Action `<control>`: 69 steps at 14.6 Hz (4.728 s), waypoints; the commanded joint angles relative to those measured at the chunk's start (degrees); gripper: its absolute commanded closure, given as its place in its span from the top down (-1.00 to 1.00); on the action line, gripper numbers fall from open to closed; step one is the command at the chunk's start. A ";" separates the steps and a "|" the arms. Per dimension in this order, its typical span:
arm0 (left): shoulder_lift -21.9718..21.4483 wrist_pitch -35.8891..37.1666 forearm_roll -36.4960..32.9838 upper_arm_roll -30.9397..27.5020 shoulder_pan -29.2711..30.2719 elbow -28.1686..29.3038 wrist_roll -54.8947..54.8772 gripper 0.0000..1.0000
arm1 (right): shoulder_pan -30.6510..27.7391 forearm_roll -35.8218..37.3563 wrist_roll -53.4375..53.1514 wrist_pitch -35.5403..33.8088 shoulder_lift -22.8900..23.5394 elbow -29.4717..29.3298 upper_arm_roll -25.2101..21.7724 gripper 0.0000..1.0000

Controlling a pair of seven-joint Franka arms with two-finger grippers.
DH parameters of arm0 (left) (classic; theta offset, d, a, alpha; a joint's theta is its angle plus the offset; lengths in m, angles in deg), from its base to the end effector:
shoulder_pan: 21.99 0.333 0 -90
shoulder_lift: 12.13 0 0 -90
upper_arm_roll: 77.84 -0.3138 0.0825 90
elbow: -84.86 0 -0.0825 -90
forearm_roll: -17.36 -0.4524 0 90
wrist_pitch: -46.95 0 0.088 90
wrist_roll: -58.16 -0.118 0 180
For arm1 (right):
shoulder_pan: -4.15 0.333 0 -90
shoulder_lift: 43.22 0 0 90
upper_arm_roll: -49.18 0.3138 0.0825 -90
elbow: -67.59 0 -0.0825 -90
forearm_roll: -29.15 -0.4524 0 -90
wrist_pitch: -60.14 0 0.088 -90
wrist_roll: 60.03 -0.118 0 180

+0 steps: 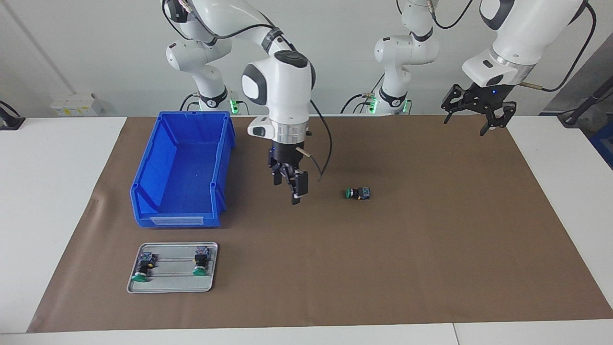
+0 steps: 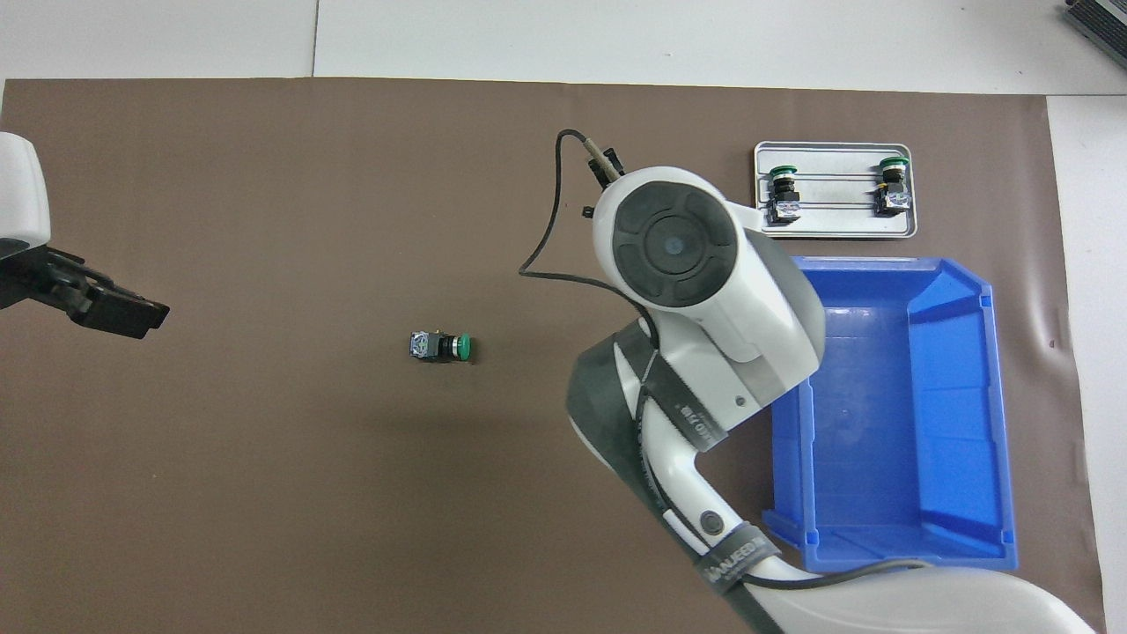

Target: Place and press button with both arms

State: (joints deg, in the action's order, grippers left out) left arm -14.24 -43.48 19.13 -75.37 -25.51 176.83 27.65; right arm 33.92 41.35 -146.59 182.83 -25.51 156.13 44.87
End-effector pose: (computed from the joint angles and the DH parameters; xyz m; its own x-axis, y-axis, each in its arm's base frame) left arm 0.6085 -0.0679 0.6161 0.8038 -0.5944 0.0234 -0.5948 -0.8036 0.0202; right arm 0.6789 0.3176 0.4731 0.5220 -0.8182 0.2410 -0.7792 -0.5724 -0.2554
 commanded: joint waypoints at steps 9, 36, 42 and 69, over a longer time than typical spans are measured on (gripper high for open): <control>-1.94 -20.44 0.33 0.07 -9.21 18.03 -33.26 0.87 | -22.89 -9.30 62.60 -14.39 -14.35 2.78 0.71 1.00; 17.93 -48.08 0.33 -0.10 -25.31 27.55 -26.62 0.83 | -25.10 -10.97 76.10 -33.74 -19.99 1.37 0.88 1.00; 17.93 -48.34 0.16 -0.28 -25.31 27.91 -26.18 0.18 | -25.19 -10.97 76.01 -33.74 -19.99 1.37 0.88 1.00; 13.10 -48.08 52.41 -0.02 -10.63 28.33 -57.26 -1.00 | -25.19 -10.97 76.02 -33.65 -20.08 1.37 0.88 1.00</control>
State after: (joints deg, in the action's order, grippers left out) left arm 2.50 -89.96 64.34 -75.89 -36.72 200.36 -24.26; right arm 9.06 31.86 -70.00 148.38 -44.19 155.86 45.59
